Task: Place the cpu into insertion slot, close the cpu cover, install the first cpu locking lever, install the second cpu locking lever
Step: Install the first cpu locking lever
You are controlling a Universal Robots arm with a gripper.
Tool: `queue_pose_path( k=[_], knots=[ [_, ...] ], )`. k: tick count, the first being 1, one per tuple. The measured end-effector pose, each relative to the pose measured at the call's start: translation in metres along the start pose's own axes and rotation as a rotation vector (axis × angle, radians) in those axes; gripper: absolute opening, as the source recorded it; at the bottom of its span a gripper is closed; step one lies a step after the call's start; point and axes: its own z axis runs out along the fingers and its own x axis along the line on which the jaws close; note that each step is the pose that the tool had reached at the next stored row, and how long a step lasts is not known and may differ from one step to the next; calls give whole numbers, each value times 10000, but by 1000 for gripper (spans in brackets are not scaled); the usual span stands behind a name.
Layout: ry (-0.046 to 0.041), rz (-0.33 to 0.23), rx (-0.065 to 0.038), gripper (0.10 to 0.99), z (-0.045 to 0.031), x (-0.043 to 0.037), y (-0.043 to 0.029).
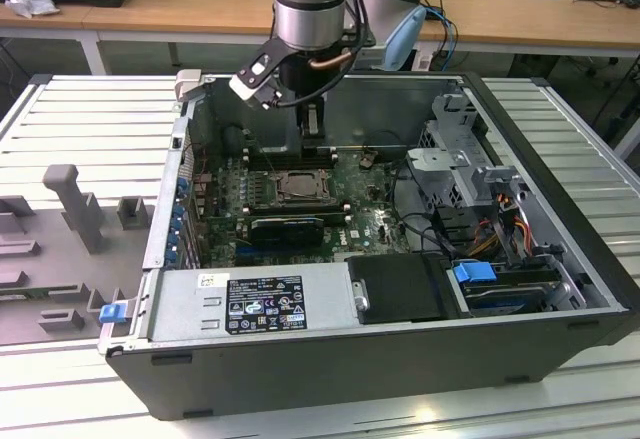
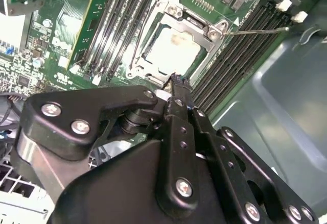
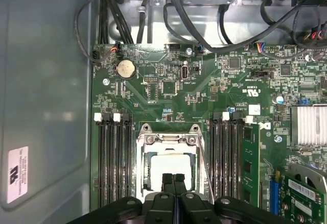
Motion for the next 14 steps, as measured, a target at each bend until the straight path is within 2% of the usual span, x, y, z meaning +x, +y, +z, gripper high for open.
queue_pose_path(
  k=[2, 3, 5, 8, 14],
  knots=[
    [10, -187, 4, 106, 0, 0, 0],
    [29, -610, 16, 106, 0, 0, 0],
    [51, -1028, 27, 106, 0, 0, 0],
    [95, -1966, 51, 106, 1, 0, 0],
    [148, -2987, 78, 106, 6, 0, 0]
  ],
)
